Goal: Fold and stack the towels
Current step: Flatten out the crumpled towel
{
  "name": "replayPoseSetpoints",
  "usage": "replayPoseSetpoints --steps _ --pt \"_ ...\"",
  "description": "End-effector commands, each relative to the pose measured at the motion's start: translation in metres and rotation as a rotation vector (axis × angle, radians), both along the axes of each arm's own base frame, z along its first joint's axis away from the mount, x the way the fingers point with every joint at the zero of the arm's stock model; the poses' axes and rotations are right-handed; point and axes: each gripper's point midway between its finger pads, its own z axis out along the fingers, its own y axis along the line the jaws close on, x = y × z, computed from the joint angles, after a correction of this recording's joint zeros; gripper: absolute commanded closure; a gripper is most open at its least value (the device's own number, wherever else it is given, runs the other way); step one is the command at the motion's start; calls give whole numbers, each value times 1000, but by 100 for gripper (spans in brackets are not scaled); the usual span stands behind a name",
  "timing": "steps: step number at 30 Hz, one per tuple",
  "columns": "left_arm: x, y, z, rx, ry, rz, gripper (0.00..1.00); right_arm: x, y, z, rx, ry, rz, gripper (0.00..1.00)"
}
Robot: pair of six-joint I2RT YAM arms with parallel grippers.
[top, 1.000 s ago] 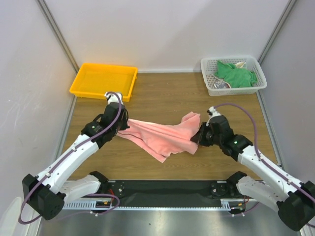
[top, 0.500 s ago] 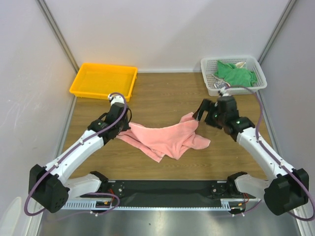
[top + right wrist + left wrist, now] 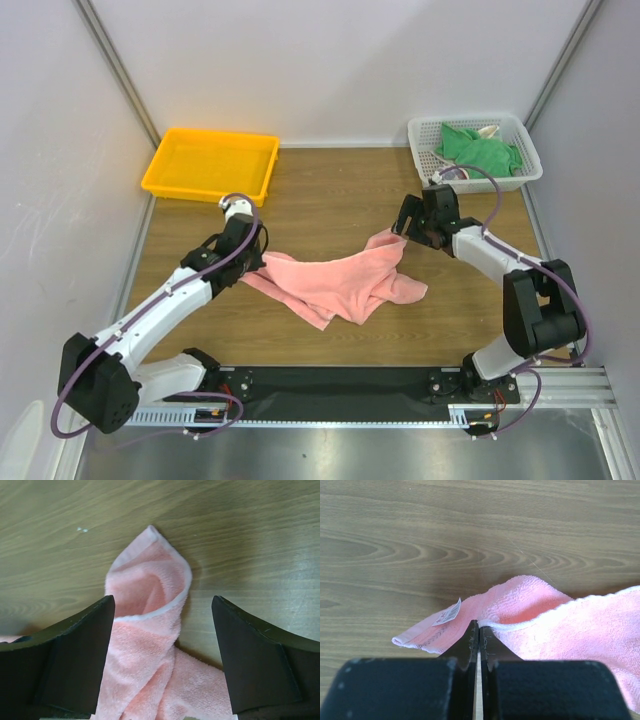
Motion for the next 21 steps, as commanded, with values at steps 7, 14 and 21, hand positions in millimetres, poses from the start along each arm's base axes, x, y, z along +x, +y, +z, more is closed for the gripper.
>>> replayPoseSetpoints --steps 7,14,21 --pt "4 -3 13 -61 -61 18 99 28 3 -3 -33 -57 -46 25" --pt "3 -2 20 -65 -75 15 99 25 13 -19 -34 -21 -37 35" --pt "1 2 28 -69 -97 28 99 29 6 3 -59 -59 -53 96"
